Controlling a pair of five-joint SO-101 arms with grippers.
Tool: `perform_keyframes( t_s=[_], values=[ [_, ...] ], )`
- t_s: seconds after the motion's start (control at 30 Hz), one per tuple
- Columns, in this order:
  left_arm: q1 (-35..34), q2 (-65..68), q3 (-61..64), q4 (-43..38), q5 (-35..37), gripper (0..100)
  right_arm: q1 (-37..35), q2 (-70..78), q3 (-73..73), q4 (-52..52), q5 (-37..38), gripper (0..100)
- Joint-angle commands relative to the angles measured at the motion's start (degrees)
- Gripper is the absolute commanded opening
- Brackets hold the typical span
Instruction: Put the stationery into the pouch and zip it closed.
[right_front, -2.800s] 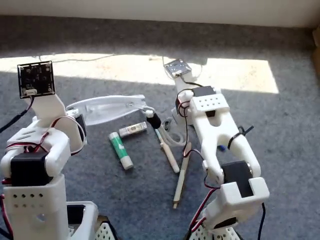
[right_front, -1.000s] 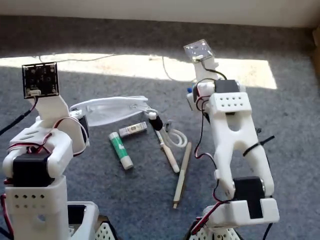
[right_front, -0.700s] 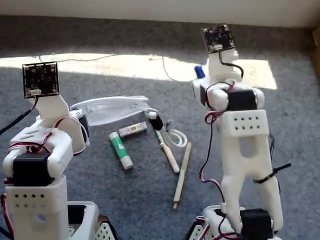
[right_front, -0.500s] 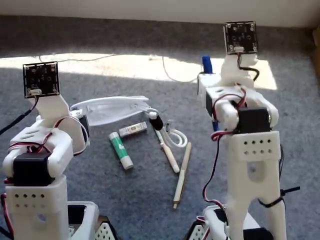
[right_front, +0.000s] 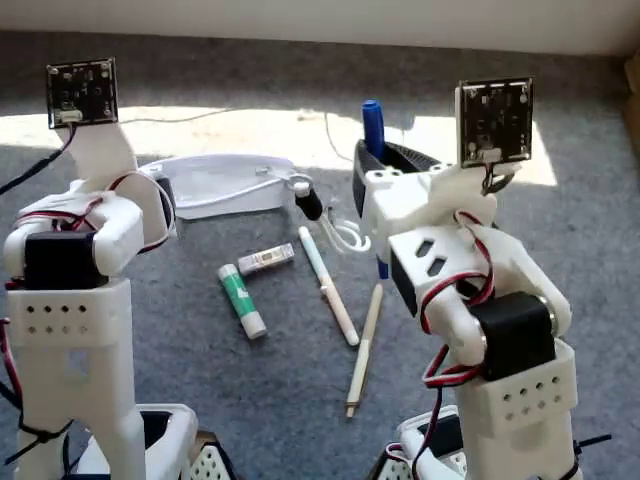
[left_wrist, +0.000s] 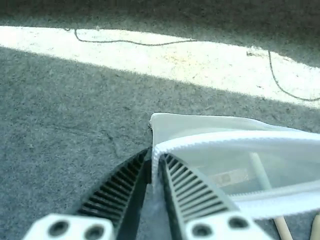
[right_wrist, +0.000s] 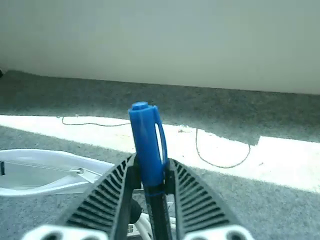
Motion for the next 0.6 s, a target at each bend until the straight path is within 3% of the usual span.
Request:
perform_keyframes(
  t_s=[0.0, 0.37, 0.57],
  values=[
    [0.92, 2.42, -3.3, -0.62, 0.0, 1, -2.95, -3.82, -2.68, -4.97, -0.7, 1.0],
    [0.92, 2.42, -3.65, -0.7, 0.09, 1, -13.23, -4.53, -2.59, -18.59, -0.53, 1.0],
    [0.92, 2.24, -3.56, -0.7, 0.09, 1, -15.34, -4.53, 1.19, -30.64, -0.26, 0.6]
  ],
)
